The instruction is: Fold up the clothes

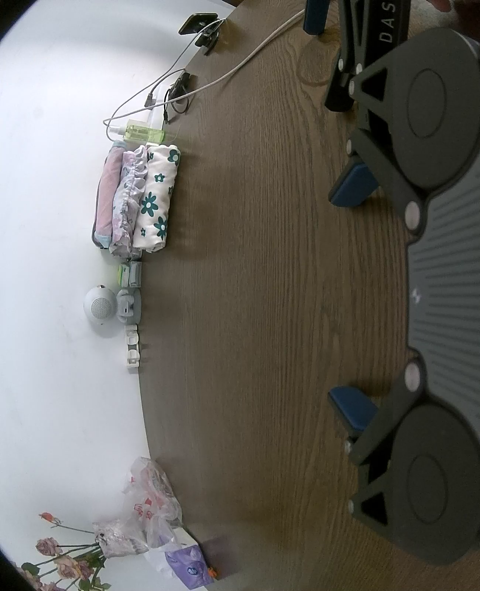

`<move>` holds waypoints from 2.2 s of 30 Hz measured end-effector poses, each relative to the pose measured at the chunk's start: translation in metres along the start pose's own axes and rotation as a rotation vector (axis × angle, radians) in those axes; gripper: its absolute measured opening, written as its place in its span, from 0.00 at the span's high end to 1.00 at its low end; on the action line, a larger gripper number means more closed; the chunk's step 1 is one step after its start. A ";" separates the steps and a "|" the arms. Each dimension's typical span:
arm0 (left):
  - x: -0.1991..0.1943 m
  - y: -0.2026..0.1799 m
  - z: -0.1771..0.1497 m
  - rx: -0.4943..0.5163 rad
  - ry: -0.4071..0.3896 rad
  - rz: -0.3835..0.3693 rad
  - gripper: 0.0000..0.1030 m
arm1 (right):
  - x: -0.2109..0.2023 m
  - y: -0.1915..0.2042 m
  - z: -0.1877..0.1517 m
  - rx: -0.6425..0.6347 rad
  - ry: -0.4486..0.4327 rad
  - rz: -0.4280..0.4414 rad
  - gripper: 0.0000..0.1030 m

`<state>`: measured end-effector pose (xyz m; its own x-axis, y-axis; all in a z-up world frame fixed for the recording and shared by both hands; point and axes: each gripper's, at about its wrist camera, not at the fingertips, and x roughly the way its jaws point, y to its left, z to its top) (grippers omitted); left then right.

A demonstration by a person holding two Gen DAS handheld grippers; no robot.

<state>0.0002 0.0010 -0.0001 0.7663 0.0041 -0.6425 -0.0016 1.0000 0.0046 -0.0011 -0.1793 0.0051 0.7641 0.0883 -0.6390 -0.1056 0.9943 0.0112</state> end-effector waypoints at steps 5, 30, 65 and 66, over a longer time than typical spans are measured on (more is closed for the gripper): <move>0.000 0.002 0.000 -0.002 0.004 -0.003 0.00 | 0.000 0.000 0.000 0.000 0.000 0.000 0.00; 0.001 0.001 0.000 0.002 -0.003 0.002 0.00 | 0.000 0.000 0.000 0.000 0.000 0.000 0.00; 0.001 0.001 0.001 0.002 -0.003 0.002 0.00 | 0.000 0.000 0.000 0.000 0.000 0.000 0.00; 0.001 0.001 0.001 0.002 -0.003 0.002 0.00 | 0.000 0.000 0.000 0.000 0.000 0.000 0.00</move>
<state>0.0012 0.0024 0.0003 0.7679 0.0065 -0.6405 -0.0020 1.0000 0.0077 -0.0008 -0.1795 0.0053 0.7642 0.0884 -0.6388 -0.1057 0.9943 0.0112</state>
